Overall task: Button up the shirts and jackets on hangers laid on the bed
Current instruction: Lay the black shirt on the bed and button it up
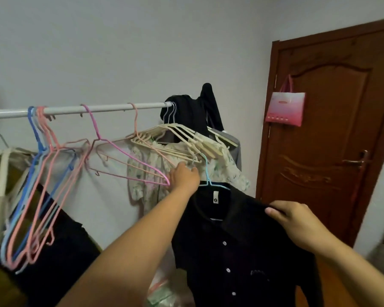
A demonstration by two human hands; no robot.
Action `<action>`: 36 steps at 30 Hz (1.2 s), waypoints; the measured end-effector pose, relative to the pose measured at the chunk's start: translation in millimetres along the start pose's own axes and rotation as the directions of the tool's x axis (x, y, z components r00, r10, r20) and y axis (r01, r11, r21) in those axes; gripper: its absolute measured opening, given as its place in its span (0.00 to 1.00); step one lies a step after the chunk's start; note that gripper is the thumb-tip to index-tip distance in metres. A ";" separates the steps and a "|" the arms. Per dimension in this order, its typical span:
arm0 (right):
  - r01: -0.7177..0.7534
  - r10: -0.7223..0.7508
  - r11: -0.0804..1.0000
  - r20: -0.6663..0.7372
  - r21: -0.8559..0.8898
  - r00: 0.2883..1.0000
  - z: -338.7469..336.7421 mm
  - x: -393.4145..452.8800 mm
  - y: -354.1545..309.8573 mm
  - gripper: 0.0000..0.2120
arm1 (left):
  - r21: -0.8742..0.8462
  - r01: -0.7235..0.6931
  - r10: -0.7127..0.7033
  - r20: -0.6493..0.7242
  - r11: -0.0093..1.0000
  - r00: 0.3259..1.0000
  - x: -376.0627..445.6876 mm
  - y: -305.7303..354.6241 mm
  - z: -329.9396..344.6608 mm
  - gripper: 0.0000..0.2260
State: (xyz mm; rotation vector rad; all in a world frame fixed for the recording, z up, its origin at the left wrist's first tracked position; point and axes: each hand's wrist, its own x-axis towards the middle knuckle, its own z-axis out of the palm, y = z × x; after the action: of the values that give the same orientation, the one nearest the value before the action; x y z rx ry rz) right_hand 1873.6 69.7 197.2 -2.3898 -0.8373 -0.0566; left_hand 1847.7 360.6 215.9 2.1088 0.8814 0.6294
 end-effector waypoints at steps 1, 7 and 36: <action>0.015 -0.015 1.000 0.007 0.008 1.000 -1.1 3.8 1.8 0.14 | 0.027 -0.010 0.011 -0.041 1.000 0.999 6.5 -2.9 -0.3 0.19; 0.150 -0.148 0.987 -0.026 0.053 0.989 -3.7 34.0 -3.7 0.15 | 0.064 -0.030 0.057 -0.474 0.998 0.879 -29.5 -16.4 -45.1 0.15; 0.337 -0.431 0.858 -0.185 -0.386 0.883 66.1 155.7 -185.3 0.10 | -0.405 0.065 -0.165 -0.217 0.912 0.962 -102.5 -33.0 -153.6 0.29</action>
State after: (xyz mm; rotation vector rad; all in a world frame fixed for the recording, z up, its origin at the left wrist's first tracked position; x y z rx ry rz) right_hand 1880.7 307.9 275.9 -2.4055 -1.2475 -0.7283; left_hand 1667.2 368.5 266.5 1.6252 0.9191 0.9373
